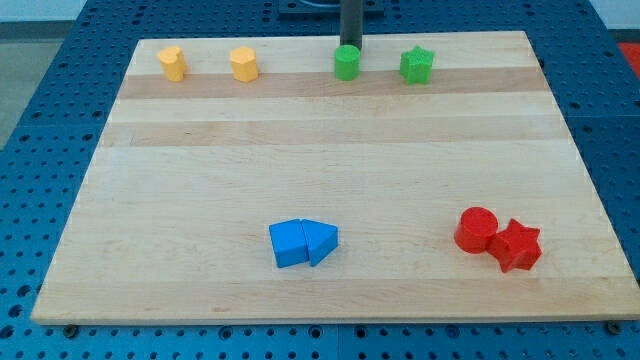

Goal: Move the arm towards the top side of the red blocks

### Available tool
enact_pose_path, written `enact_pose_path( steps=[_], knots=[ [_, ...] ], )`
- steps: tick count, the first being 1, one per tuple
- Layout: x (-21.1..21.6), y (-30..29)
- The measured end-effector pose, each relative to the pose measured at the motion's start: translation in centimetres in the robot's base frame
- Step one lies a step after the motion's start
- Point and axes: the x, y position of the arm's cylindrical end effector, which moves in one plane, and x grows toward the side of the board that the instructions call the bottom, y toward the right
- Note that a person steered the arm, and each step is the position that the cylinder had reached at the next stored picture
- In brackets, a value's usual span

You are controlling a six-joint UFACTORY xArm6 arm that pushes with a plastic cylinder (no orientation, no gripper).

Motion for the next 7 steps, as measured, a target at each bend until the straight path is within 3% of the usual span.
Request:
enact_pose_path(
  steps=[3,5,7],
  knots=[
    [2.4,3.6],
    [2.5,3.6],
    [5.4,2.1]
  ],
)
